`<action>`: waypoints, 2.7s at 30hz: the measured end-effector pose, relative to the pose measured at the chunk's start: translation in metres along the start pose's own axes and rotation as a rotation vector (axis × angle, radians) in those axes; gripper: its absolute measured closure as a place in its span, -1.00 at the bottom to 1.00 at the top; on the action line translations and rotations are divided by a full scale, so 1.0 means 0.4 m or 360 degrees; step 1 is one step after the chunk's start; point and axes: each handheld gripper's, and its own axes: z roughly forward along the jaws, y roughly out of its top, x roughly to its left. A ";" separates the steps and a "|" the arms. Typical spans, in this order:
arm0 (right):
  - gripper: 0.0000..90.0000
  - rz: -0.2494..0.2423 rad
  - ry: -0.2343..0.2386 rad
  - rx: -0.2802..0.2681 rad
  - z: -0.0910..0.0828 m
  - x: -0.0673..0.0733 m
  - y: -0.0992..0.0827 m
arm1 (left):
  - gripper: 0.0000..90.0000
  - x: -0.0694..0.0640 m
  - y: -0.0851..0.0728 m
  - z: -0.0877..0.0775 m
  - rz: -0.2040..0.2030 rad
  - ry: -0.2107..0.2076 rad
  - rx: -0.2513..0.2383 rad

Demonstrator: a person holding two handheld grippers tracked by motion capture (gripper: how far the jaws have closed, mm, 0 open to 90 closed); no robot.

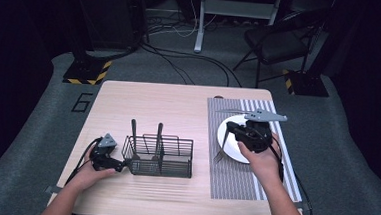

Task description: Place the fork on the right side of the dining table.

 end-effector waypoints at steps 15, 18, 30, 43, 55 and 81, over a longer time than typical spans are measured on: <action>0.94 0.0064 -0.0061 0.0023 0.003 -0.019 -0.055 | -1.00 0.000 0.000 0.000 0.0000 0.0001 0.0000; 0.94 0.0077 -0.0070 0.0021 0.002 -0.019 -0.059 | -1.00 0.000 0.000 0.000 0.0000 0.0000 0.0000; 0.94 0.0106 -0.0089 0.0040 -0.001 -0.027 -0.078 | -1.00 0.000 0.000 0.000 0.0000 0.0000 -0.0001; 0.93 0.0174 -0.0114 0.0013 -0.034 -0.047 -0.108 | -1.00 0.000 0.000 0.000 -0.0001 0.0000 -0.0001; 0.92 0.0290 -0.0125 -0.0038 -0.070 -0.079 -0.150 | -1.00 0.001 0.001 -0.001 0.0001 -0.0005 0.0009; 0.86 0.0550 -0.0202 -0.0099 -0.110 -0.168 -0.253 | -1.00 0.000 0.001 -0.001 0.0002 -0.0004 0.0009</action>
